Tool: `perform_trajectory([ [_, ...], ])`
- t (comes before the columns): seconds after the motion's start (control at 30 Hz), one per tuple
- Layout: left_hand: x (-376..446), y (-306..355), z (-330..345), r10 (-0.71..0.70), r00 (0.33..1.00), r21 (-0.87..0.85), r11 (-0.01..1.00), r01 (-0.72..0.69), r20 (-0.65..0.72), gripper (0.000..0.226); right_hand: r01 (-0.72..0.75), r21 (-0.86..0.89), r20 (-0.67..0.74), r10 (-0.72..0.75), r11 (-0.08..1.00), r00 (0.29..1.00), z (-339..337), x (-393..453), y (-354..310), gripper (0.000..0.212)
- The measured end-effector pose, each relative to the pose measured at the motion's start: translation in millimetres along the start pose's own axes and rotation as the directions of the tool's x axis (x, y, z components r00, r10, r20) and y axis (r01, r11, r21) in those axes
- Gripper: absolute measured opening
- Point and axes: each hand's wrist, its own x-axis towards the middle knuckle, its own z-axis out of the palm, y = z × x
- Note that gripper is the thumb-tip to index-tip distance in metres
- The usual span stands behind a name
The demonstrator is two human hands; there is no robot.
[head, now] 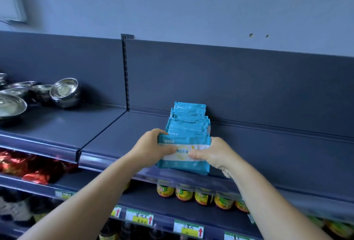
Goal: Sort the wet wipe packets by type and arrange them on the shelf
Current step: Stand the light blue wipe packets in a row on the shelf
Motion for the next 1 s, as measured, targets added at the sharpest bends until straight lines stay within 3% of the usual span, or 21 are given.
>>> perform_trajectory([
  [0.23, 17.5, -6.1, 4.5, -0.011, 0.997, 0.059, 0.998, 0.007, 0.073, 0.042, -0.088, -0.18, -0.155, 0.06, 0.98, 0.986, 10.9, 5.1, -0.3, 0.025],
  [0.4, 24.3, -2.8, 5.5, 0.102, 0.995, 0.182, 0.978, -0.103, 0.019, 0.048, -0.095, -0.238, -0.292, 0.023, 0.967, 0.956, 17.8, 6.5, 2.1, 0.042],
  [0.6, 17.1, -21.7, 9.3, 0.121, 0.982, 0.245, 0.957, -0.154, 0.145, 0.076, -0.119, -0.407, -0.214, 0.032, 0.906, 0.976, 17.8, -6.3, 1.4, 0.052],
  [0.7, 15.3, -20.7, 10.1, 0.107, 0.975, 0.154, 0.978, -0.138, 0.196, 0.084, -0.158, -0.409, -0.192, 0.084, 0.899, 0.978, 17.8, -5.2, 3.5, 0.054],
  [0.8, 14.9, -18.5, 12.2, 0.074, 0.975, -0.044, 0.997, -0.066, 0.21, 0.092, -0.217, -0.362, -0.283, 0.115, 0.907, 0.952, 20.9, -2.4, 8.4, 0.085],
  [0.87, 16.9, -19.8, 14.5, 0.039, 0.974, -0.105, 0.994, -0.016, 0.224, 0.084, -0.211, -0.285, -0.285, 0.128, 0.935, 0.95, 24.0, 0.7, 11.9, 0.094],
  [0.93, 20.7, -22.4, 14.5, 0.026, 0.972, -0.065, 0.998, -0.011, 0.233, 0.063, -0.193, -0.227, -0.245, 0.136, 0.955, 0.96, 25.7, 6.5, 14.5, 0.094],
  [1.0, 22.0, -24.5, 13.2, 0.011, 0.967, -0.03, 1.0, -0.004, 0.256, 0.054, -0.188, -0.21, -0.217, 0.142, 0.959, 0.966, 24.7, 10.6, 16.9, 0.096],
])
